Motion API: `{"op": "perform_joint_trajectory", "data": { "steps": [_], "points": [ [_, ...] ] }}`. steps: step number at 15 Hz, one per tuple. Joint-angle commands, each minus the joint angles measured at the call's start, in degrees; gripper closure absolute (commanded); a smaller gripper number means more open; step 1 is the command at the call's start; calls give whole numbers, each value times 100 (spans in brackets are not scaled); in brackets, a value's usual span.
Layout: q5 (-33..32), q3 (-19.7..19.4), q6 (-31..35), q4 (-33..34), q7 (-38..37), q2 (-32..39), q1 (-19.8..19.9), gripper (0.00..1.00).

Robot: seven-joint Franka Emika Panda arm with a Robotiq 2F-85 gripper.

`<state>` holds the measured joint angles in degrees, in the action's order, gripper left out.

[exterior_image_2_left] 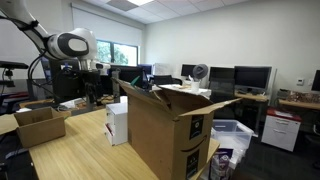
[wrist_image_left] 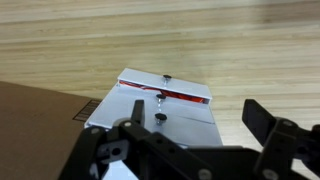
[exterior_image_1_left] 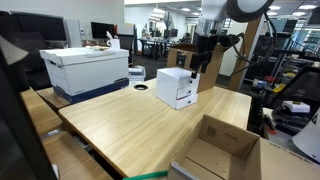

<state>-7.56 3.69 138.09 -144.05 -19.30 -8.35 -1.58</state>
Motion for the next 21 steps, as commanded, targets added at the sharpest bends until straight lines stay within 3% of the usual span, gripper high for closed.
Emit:
{"op": "perform_joint_trajectory", "data": {
  "steps": [1, 10, 21],
  "points": [
    [273, -23, -332, -161, 457, -405, -29, 0],
    [404, -18, -682, -266, 579, -739, 3, 0],
    [305, 27, -594, -153, 413, -563, 36, 0]
  ]
}}
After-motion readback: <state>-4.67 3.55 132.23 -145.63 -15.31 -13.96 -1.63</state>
